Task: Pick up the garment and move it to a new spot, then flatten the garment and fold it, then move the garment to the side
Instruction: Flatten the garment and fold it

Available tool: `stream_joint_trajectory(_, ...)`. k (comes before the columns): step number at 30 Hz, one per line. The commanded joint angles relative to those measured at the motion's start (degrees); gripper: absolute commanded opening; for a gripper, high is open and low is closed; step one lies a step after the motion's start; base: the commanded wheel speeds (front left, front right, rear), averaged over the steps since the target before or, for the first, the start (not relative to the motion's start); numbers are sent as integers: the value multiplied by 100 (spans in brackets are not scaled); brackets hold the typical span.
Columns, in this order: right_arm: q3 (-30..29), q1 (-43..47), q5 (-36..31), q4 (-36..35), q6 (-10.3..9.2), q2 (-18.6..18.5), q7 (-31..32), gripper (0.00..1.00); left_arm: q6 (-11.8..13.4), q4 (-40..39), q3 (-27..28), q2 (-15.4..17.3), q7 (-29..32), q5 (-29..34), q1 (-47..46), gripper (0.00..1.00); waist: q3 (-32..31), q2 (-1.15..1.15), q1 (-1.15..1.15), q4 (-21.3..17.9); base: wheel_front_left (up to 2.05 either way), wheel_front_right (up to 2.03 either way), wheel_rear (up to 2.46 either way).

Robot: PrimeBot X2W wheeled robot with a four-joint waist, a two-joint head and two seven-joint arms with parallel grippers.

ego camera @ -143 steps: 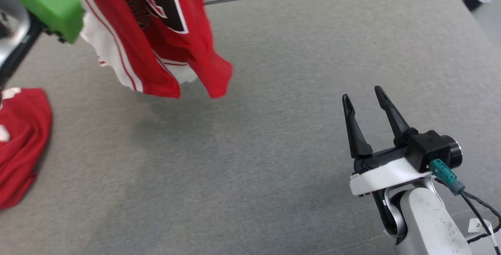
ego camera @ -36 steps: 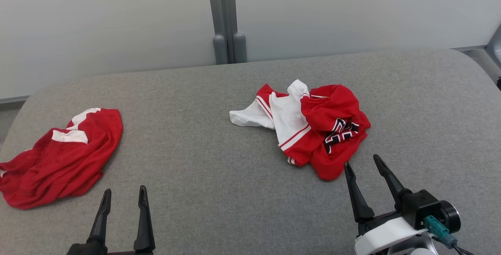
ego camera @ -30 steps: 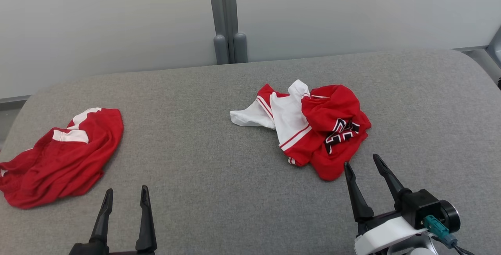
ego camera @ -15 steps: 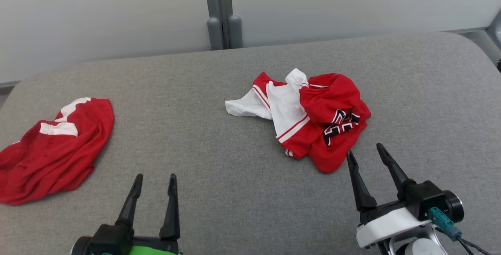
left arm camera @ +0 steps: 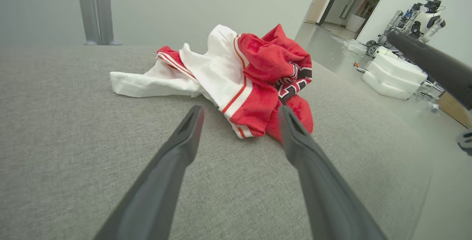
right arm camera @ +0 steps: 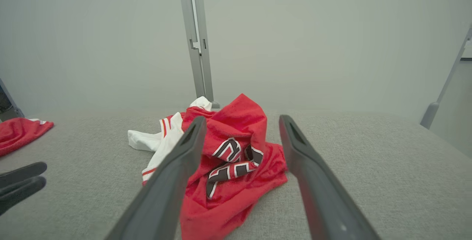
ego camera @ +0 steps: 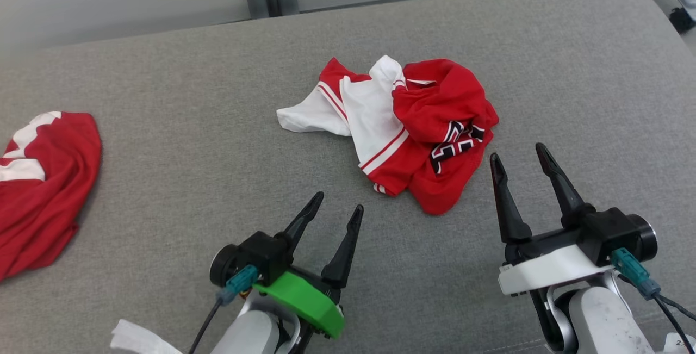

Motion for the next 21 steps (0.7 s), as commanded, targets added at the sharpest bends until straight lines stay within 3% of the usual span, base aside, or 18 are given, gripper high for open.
stream_joint_trajectory(1,-17,-90,85,-58,-10,-6,-3,100,0,178,-77,87,-3,-130,-242,100,383,0,0,-338,0,0,0)
stream_joint_trajectory(8,-20,-256,177,-169,-10,-5,-3,100,0,914,-517,107,-3,-522,-1036,100,780,0,0,-578,0,0,0)
stream_joint_trajectory(21,23,-429,275,-169,-10,-6,-3,100,-1,1319,-292,94,-3,-1020,-1575,100,1034,0,0,-797,0,0,0)
